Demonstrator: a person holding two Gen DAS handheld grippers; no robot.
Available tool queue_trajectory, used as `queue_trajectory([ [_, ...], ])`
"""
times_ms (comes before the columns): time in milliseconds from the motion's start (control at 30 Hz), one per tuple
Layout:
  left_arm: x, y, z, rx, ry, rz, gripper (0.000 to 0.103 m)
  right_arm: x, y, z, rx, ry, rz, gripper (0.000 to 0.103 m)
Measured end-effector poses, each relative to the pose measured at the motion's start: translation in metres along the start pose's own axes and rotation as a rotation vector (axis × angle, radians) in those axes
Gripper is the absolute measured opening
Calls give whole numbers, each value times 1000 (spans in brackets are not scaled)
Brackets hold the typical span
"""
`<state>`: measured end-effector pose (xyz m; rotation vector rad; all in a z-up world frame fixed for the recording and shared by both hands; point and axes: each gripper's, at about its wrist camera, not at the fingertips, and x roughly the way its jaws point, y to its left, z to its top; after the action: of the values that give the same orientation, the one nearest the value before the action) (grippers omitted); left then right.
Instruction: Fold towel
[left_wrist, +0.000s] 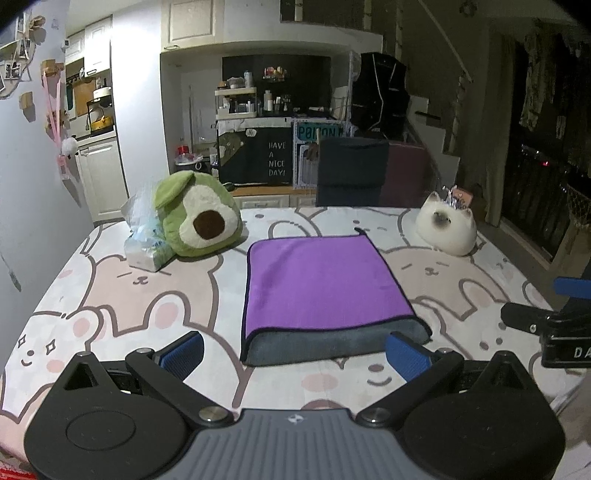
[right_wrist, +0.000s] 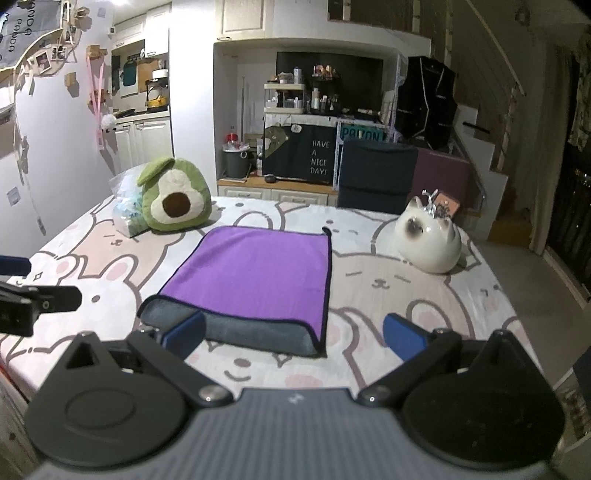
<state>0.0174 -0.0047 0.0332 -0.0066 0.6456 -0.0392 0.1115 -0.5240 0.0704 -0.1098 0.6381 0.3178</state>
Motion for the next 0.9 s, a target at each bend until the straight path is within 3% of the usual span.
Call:
queue_trajectory([
  [433,14,4,29,56,-18,-17,103,19,-3,18,-48,27,3,103],
  [900,51,35,57,40,-35,-41,103,52,-8,43,-83,29,4,103],
])
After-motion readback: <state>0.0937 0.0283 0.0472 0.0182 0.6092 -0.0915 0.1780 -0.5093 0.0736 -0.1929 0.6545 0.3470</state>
